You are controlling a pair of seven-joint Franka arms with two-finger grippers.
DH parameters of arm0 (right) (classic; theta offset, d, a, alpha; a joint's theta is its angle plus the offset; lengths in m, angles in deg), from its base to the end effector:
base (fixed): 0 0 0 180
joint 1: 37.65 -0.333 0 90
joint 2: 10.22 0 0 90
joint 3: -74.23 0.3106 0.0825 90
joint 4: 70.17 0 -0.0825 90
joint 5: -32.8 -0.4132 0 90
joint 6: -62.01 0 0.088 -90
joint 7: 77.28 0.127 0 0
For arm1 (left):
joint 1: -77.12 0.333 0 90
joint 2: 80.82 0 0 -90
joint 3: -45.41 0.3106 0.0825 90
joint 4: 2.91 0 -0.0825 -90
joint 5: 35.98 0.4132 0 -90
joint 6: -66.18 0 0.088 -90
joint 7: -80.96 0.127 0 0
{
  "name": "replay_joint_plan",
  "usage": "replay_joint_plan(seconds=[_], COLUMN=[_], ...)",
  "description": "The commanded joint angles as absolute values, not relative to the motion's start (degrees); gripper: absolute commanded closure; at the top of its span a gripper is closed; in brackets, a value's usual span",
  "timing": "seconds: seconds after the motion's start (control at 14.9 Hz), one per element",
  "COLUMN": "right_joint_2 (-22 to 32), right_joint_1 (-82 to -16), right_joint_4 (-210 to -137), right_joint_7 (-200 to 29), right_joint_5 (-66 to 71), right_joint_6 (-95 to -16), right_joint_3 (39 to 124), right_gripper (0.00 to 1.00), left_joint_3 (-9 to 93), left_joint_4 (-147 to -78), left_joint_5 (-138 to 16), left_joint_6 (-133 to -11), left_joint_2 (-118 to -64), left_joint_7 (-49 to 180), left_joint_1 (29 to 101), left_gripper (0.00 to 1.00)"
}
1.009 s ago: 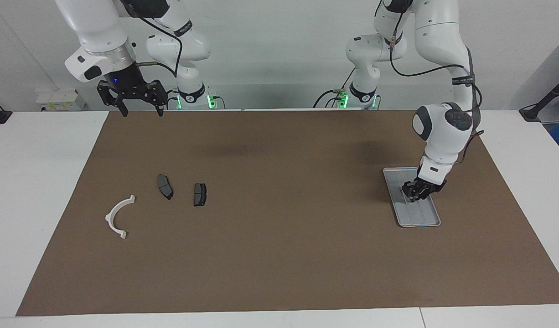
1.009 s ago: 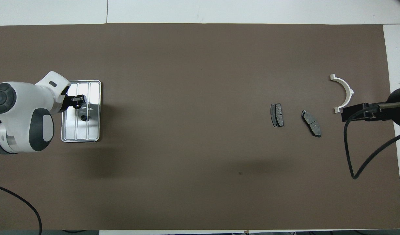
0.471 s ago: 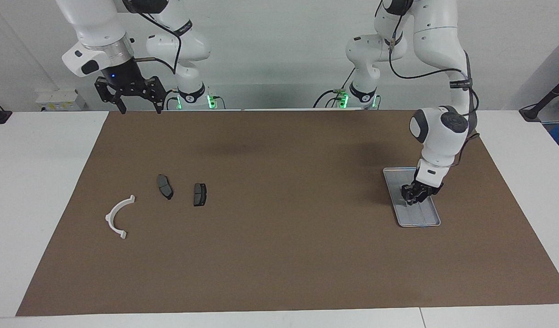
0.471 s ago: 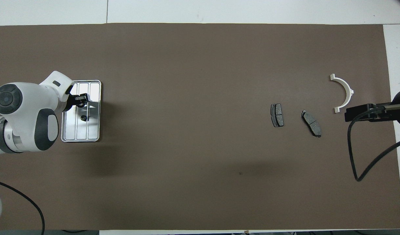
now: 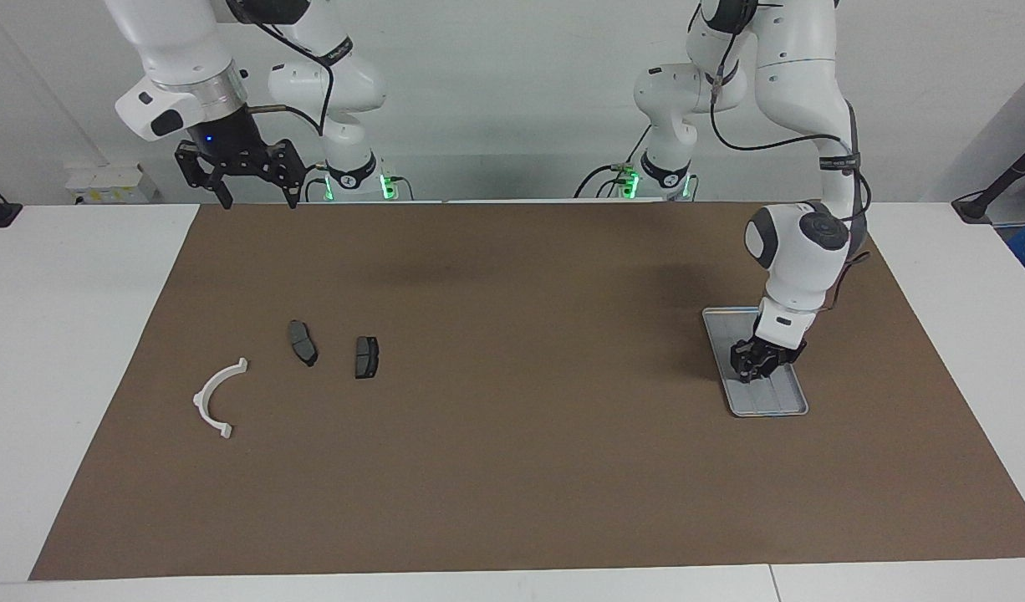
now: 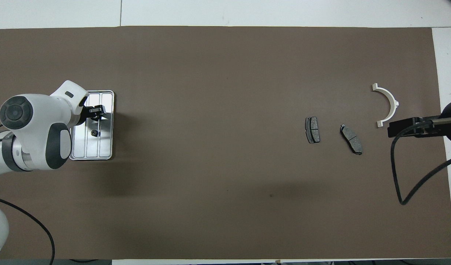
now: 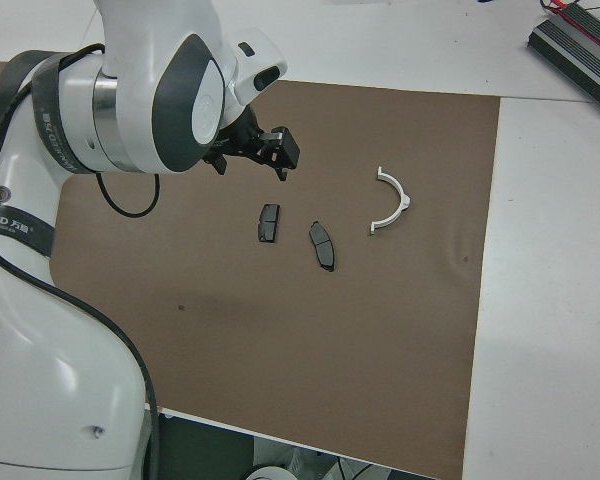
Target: Pick bearing gear from pile to tray
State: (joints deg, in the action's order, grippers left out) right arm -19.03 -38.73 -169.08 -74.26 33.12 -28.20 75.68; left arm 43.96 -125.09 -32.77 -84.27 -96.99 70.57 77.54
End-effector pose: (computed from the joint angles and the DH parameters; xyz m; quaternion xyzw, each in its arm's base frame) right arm 0.5350 0.0238 0.6075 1.0000 -0.0044 0.0012 0.0047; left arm 0.6145 -0.0118 0.2487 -0.9926 -0.0593 -0.1062 0.0023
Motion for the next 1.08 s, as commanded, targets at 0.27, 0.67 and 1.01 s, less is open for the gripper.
replay_joint_plan(seconds=[0.27,0.67,1.01], right_joint_2=[-19.54,-19.62,-19.62], right_joint_1=[-37.92,-38.01,-38.01], right_joint_4=[-169.22,-169.04,-169.13], right_joint_7=[-75.52,-75.61,-75.61], right_joint_5=[31.75,31.57,31.57], right_joint_6=[-28.52,-28.69,-28.60], right_joint_3=[76.25,76.34,76.34], right_gripper=[0.00,0.00,0.00], left_joint_3=[44.71,44.71,44.71], left_joint_4=[-125.43,-122.98,-106.21], left_joint_5=[-33.08,-33.08,-32.99], left_joint_6=[-85.96,-81.85,-57.17], left_joint_2=[-97.52,-97.17,-96.20], left_joint_7=[70.77,71.03,73.05], left_joint_1=[76.77,77.12,77.65], left_gripper=[0.45,0.32,0.09])
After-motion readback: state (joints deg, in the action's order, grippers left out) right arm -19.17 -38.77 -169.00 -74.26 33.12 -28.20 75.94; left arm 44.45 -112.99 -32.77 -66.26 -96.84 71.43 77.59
